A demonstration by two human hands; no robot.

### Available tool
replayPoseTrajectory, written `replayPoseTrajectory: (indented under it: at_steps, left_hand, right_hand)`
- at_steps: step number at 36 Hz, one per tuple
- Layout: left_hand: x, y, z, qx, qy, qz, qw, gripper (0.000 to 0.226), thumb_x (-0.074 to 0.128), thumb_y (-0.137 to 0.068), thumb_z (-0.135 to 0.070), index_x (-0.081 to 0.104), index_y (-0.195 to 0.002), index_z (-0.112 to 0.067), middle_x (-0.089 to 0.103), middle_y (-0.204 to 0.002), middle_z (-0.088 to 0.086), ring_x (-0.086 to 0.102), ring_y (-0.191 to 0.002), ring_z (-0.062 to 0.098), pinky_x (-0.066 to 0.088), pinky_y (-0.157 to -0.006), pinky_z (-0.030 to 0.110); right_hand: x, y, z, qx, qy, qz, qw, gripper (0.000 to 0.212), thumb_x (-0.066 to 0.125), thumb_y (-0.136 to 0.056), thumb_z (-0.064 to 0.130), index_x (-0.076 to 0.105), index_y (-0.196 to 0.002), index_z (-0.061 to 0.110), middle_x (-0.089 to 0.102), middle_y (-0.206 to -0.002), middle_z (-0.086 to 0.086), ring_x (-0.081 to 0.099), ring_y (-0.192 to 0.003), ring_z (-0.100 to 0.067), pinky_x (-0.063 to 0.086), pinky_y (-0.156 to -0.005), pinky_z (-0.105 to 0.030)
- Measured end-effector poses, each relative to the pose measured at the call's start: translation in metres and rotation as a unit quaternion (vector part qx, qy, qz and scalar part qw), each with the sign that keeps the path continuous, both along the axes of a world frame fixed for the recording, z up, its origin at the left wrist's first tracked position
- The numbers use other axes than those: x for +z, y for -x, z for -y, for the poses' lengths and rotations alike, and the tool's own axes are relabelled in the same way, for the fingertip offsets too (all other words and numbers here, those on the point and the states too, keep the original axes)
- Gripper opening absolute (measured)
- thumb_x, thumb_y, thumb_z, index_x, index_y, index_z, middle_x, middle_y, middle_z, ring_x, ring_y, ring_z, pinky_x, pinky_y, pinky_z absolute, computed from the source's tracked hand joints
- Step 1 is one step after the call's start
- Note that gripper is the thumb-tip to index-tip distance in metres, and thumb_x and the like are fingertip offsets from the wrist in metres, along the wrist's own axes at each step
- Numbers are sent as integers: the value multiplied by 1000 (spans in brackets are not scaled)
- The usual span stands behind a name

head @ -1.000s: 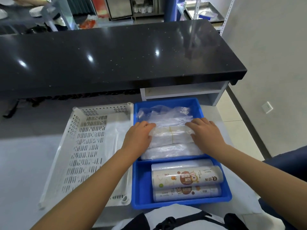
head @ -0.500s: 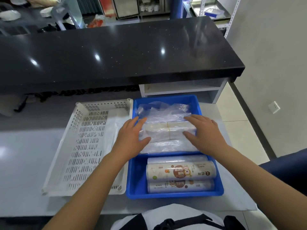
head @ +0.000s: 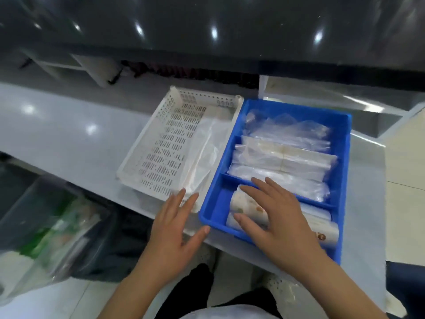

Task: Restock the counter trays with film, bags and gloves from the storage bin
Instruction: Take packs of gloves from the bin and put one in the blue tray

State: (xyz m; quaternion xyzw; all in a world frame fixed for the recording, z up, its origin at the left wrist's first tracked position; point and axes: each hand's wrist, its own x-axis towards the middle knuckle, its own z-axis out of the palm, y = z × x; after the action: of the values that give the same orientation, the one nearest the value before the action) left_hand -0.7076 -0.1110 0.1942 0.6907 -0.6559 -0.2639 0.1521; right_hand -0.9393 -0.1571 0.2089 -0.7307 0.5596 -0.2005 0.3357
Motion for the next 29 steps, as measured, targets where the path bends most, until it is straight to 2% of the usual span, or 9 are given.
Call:
replayPoseTrajectory:
  at_steps: [5, 7, 9, 12, 14, 16, 22, 26, 29]
  left_hand:
    - [0, -41, -25, 12, 6, 9, 1000, 72, 56, -90, -58, 27, -152, -36, 21, -162, -5, 13, -150, 13, 18, -122, 41]
    - [-1, -63, -31, 19, 3, -12, 1000, 73, 58, -90, -55, 25, -152, -39, 21, -162, -7, 12, -150, 9, 16, -122, 36]
    - [-3, -88, -38, 20, -5, -22, 1000, 74, 58, -89, -55, 21, -152, -43, 16, -163, -9, 8, -150, 7, 10, -121, 29]
    - [-6, -133, -51, 22, -27, -15, 999, 78, 54, -87, -62, 15, -153, -46, 3, -164, -15, -3, -151, 7, 7, -122, 34]
    - [-9, -167, -66, 28, -27, -24, 999, 78, 51, -87, -66, 12, -152, -49, -2, -163, -19, -6, -150, 5, 8, -123, 38]
    - [-14, -203, -85, 47, -27, -37, 998, 77, 49, -86, -68, 8, -150, -54, -5, -162, -23, -7, -149, 4, 8, -123, 40]
    - [-28, -303, -152, 129, -68, -10, 989, 79, 48, -89, -67, 7, -154, -46, -7, -165, -14, -10, -151, 12, 6, -123, 44]
    - [-30, -350, -195, 203, -65, -45, 976, 79, 50, -88, -66, 8, -153, -47, -5, -164, -15, -10, -151, 11, 6, -122, 44]
    - [-39, -378, -222, 252, -69, -67, 963, 79, 50, -88, -65, 10, -153, -45, -2, -165, -13, -6, -151, 12, 8, -123, 44]
  right_hand:
    - [8, -42, -12, 35, 10, -37, 999, 58, 59, -88, 54, 46, -142, 38, 34, -157, 9, 17, -150, -13, 16, -121, -40]
    - [11, -64, -22, 36, 12, -39, 999, 58, 57, -89, 56, 44, -143, 40, 33, -157, 13, 17, -149, -10, 16, -122, -40]
    - [11, -88, -36, 30, 12, -40, 999, 57, 57, -88, 57, 45, -141, 42, 34, -156, 14, 18, -148, -9, 16, -122, -37]
    - [8, -133, -60, 21, 7, -44, 999, 57, 62, -87, 53, 48, -140, 38, 38, -153, 13, 25, -146, -11, 21, -120, -38]
    - [3, -167, -77, 25, 1, -26, 999, 53, 65, -85, 50, 53, -136, 36, 46, -143, 15, 35, -140, -8, 29, -116, -37]
    - [-4, -202, -93, 51, -6, -10, 999, 48, 65, -85, 51, 56, -131, 38, 47, -133, 21, 40, -132, -2, 35, -112, -36]
    - [-8, -311, -127, 128, -36, 24, 991, 50, 60, -81, 57, 59, -129, 43, 43, -144, 25, 34, -138, 4, 39, -110, -34]
    - [4, -371, -135, 213, -34, -13, 976, 59, 52, -76, 67, 55, -131, 46, 40, -146, 25, 31, -135, 8, 31, -111, -23]
    - [6, -412, -132, 270, -26, -48, 961, 64, 50, -76, 69, 52, -134, 44, 40, -147, 22, 31, -133, 8, 31, -111, -24]
